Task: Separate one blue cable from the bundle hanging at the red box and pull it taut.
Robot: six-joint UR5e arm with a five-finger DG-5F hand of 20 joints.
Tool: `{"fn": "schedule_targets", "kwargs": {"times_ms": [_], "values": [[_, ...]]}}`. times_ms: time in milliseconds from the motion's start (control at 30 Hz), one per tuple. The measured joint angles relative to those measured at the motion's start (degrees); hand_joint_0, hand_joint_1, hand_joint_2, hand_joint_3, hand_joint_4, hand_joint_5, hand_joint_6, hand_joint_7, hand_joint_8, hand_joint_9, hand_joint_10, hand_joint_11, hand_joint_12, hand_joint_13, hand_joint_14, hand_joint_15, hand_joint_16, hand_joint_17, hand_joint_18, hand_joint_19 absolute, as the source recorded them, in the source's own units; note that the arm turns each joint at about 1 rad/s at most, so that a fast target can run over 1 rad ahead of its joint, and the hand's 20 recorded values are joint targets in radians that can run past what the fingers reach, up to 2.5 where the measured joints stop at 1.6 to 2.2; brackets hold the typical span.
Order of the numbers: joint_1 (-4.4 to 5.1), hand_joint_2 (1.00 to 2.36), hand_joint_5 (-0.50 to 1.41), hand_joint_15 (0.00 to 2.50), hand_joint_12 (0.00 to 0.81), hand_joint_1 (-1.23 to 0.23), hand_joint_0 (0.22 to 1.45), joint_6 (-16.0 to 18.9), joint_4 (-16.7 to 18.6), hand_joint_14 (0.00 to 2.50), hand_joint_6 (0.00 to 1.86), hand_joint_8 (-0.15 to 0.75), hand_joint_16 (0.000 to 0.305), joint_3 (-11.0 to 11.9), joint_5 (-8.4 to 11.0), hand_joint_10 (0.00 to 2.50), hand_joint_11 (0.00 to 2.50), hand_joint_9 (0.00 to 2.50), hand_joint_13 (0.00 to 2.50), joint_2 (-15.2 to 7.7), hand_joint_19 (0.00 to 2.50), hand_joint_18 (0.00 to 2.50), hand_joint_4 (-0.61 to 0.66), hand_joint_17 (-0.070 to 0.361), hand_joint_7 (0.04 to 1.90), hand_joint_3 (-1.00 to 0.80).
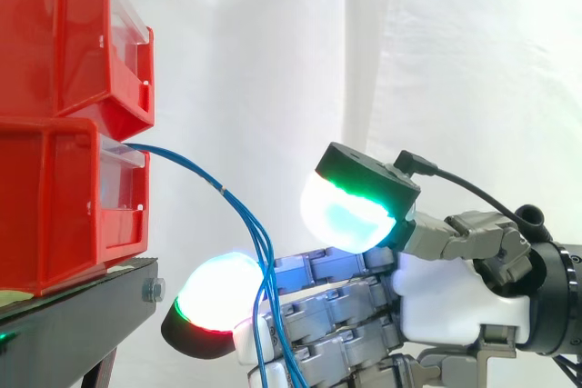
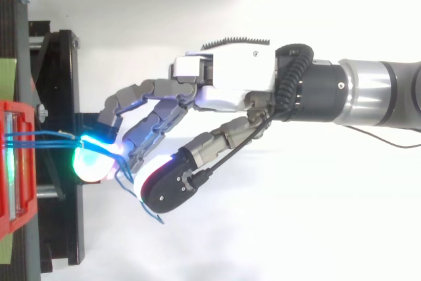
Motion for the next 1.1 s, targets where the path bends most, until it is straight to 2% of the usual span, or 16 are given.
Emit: {"fn": "schedule_targets", "kwargs": {"times_ms": [200,400,600,800,967,1100], "values": [[-0.65,1.01,-0.15,0.24,0.302,-0.59,0.65,0.51,-0.08,0.01,0.5,0.275,0.025,0.0,-0.53,0.01,0.3,0.84,0.88,0.37,0.16,0.63,0.25,0.056,0.82,-0.42],[-1.78,1.01,-0.15,0.25,0.305,-0.59,0.66,0.94,-0.85,0.01,0.5,0.284,0.025,0.0,-1.93,0.01,0.3,0.85,0.89,2.05,0.17,0.63,0.25,0.056,0.82,-0.41],[-2.71,1.01,-0.14,0.25,0.308,-0.65,0.68,0.49,-3.16,0.01,0.5,0.279,0.025,0.01,-2.53,0.01,0.3,0.85,0.89,4.04,0.17,0.64,0.26,0.056,0.86,-0.37],[-2.82,1.01,-0.14,0.25,0.307,-0.67,0.7,0.11,-3.8,0.01,0.5,0.279,0.025,0.5,-2.45,0.01,0.3,0.85,0.9,4.73,0.18,0.65,0.26,0.057,0.91,-0.31],[-2.44,1.02,-0.13,0.27,0.313,-0.69,0.72,-0.2,-3.67,0.01,0.5,0.281,0.026,0.74,-1.84,0.01,0.31,0.86,0.92,4.75,0.22,0.66,0.25,0.058,0.98,-0.22],[-2.18,1.02,-0.13,0.3,0.316,-0.69,0.72,-0.26,-3.55,0.01,0.5,0.282,0.026,0.75,-1.35,0.01,0.34,0.87,0.94,4.75,0.24,0.67,0.23,0.058,1.05,-0.21]]}}
